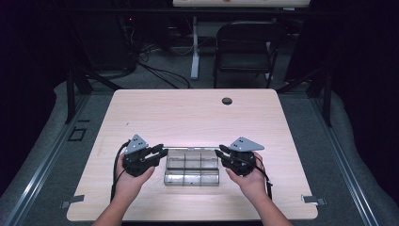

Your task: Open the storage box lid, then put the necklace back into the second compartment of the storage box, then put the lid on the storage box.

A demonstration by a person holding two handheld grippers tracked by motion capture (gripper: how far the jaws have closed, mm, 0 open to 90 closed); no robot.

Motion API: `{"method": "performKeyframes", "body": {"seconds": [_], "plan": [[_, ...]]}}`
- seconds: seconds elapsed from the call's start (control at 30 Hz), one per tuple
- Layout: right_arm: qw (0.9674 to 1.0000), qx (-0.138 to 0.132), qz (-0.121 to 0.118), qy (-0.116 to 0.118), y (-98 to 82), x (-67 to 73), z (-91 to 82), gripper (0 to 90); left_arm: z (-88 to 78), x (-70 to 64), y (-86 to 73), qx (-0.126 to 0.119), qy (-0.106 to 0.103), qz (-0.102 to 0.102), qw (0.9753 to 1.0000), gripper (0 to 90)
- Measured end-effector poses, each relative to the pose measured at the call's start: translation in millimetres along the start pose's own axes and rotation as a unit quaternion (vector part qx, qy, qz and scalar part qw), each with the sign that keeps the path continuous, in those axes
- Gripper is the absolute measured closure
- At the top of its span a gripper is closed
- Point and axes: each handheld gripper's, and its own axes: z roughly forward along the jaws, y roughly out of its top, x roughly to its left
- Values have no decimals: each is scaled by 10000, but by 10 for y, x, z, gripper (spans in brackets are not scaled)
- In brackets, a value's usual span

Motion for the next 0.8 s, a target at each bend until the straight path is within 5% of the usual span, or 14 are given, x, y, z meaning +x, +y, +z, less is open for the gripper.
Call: {"method": "performKeyframes", "body": {"seconds": [0.8], "plan": [[9991,-121,382,-98,-10,-116,211,727,191,90,21,-132,183,-188,9996,691]]}}
